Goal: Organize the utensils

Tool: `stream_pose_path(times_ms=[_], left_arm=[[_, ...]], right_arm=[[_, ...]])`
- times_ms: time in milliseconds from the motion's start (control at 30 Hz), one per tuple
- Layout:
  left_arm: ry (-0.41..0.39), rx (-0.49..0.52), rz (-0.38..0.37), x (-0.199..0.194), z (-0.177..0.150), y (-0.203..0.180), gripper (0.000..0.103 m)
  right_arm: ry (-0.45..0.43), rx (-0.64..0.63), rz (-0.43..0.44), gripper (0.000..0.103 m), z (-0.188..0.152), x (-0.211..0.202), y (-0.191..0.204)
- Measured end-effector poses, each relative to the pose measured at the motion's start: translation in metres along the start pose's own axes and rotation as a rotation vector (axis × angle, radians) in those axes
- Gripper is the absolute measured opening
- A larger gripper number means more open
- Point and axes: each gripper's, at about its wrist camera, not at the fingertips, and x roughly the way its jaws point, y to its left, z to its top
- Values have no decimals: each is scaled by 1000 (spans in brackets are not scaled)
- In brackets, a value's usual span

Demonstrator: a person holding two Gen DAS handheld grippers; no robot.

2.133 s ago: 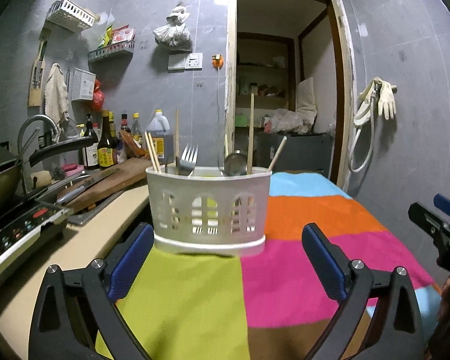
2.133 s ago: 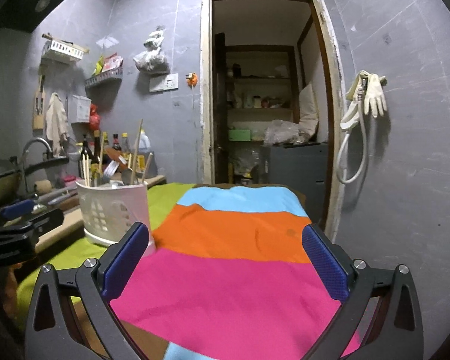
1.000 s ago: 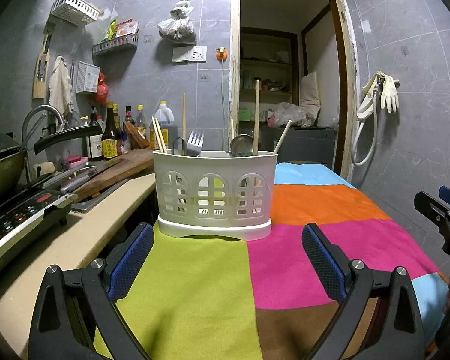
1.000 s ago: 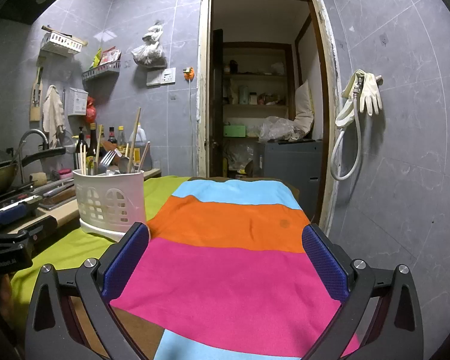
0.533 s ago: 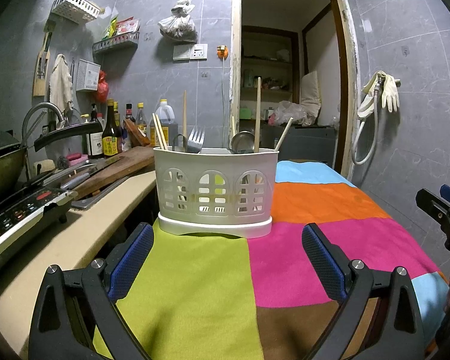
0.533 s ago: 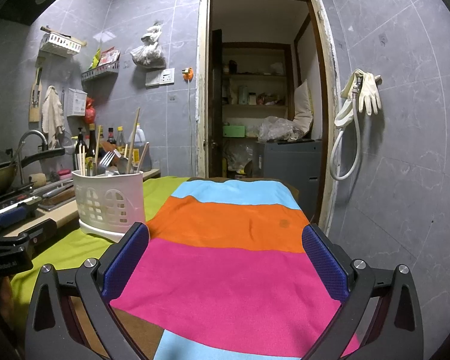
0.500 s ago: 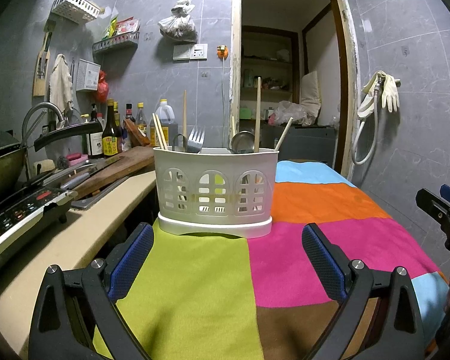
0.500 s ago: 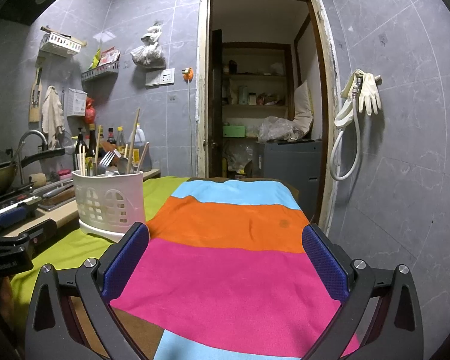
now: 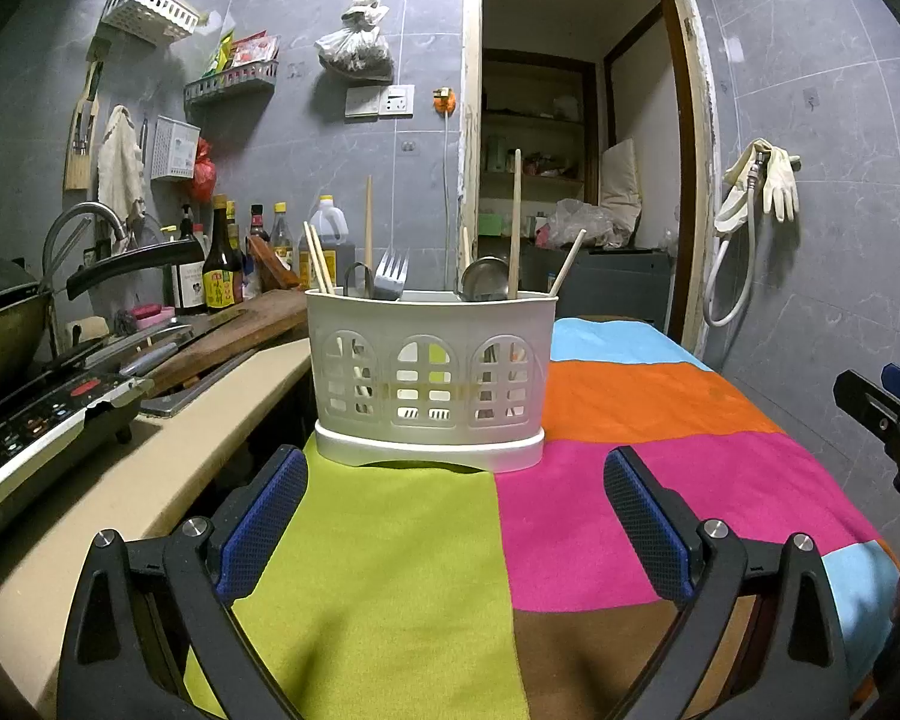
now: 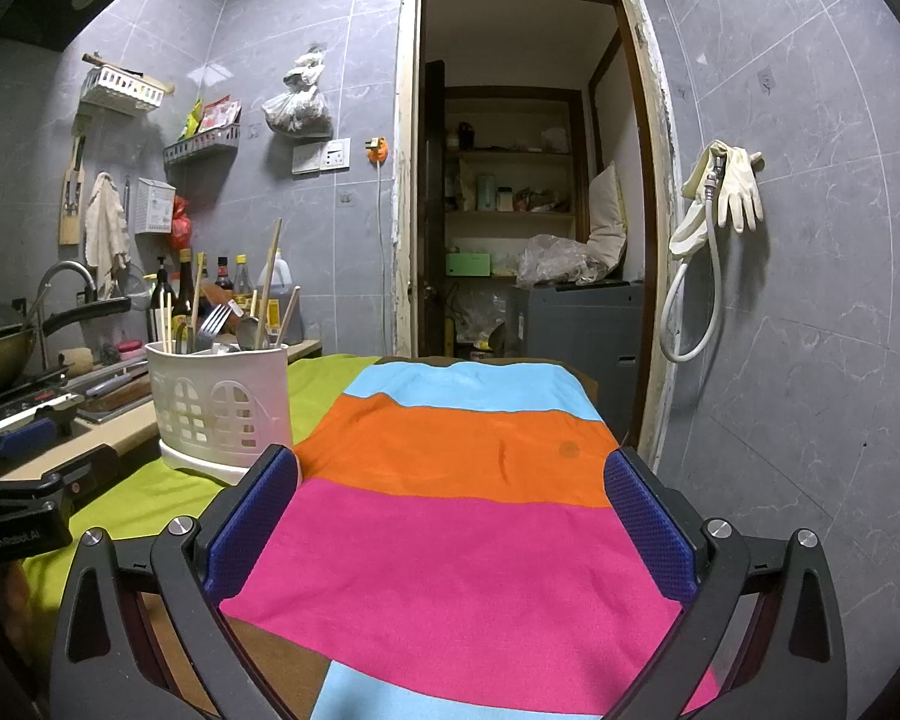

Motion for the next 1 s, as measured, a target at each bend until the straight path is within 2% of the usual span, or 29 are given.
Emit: stream_pose_path(times_ms=[1000], left_arm=[[7,3,-11,2,-5,2,97]], right_arm=[[3,-2,-1,103,1,0,0]])
